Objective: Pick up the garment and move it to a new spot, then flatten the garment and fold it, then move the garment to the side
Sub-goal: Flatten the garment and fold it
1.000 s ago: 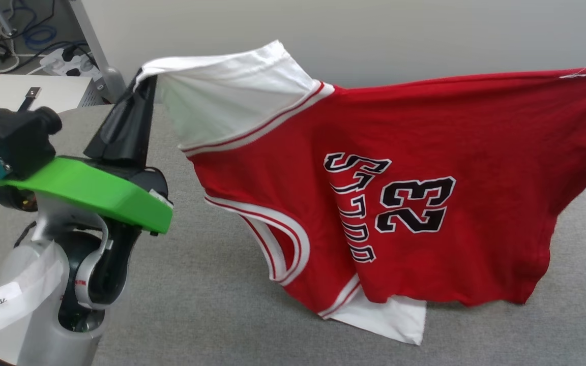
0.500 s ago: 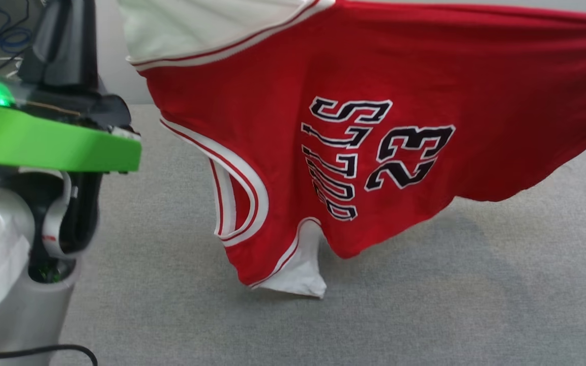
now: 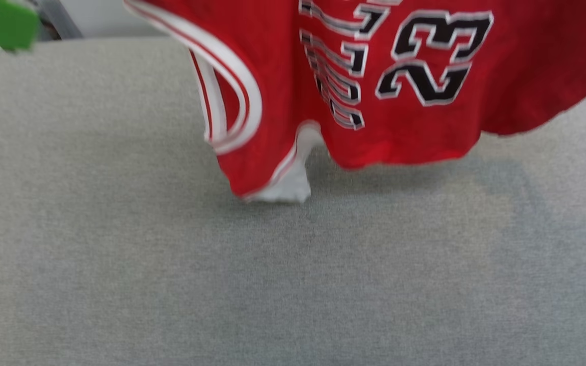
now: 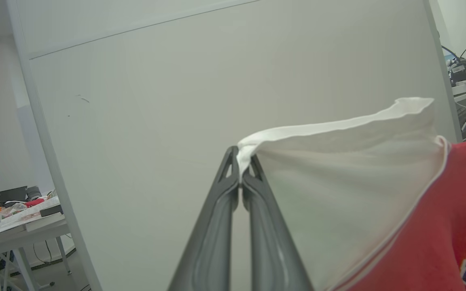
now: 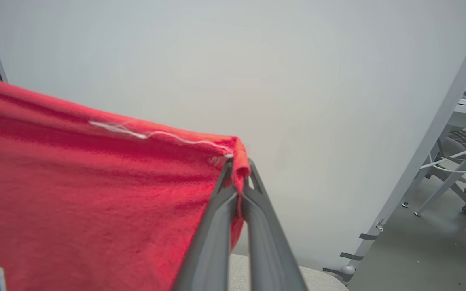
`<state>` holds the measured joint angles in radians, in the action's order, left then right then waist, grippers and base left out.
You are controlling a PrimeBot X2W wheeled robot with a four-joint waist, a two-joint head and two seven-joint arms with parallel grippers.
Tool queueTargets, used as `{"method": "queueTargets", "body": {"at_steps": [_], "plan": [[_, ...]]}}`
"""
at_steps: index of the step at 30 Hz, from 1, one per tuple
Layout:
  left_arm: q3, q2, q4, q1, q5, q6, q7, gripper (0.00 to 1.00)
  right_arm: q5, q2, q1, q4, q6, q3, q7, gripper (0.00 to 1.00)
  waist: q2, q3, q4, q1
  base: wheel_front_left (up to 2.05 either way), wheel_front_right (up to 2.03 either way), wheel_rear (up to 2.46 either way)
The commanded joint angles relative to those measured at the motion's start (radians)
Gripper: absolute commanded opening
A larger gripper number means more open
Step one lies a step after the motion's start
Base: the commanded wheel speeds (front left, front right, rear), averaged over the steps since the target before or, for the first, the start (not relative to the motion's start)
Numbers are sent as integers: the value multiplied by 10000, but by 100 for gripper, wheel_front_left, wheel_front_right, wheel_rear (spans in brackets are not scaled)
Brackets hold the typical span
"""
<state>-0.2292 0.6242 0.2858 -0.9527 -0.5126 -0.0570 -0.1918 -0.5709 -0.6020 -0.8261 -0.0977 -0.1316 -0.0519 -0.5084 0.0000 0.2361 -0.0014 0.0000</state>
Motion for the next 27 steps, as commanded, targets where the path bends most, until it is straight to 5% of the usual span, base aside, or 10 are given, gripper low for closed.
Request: {"method": "queueTargets", "body": {"at_steps": [1,12,27], "plan": [[16,166,-220,-621,63,164,-108,0,97,-59,-508,173,9,120,52,0,0,1377,-142,0,0,0,0],[-835,191,-3245,-5538,920,1519,116,0,988,228,-4758,2777,9,1479,1181,0,0,3805,-309,0,0,0,0],[-1712,-724,-8787,-10785,2506,1721,3588,0,2695,2342,-9119,7537,9,1298,4407,0,0,5129,-678,0,0,0,0]]}}
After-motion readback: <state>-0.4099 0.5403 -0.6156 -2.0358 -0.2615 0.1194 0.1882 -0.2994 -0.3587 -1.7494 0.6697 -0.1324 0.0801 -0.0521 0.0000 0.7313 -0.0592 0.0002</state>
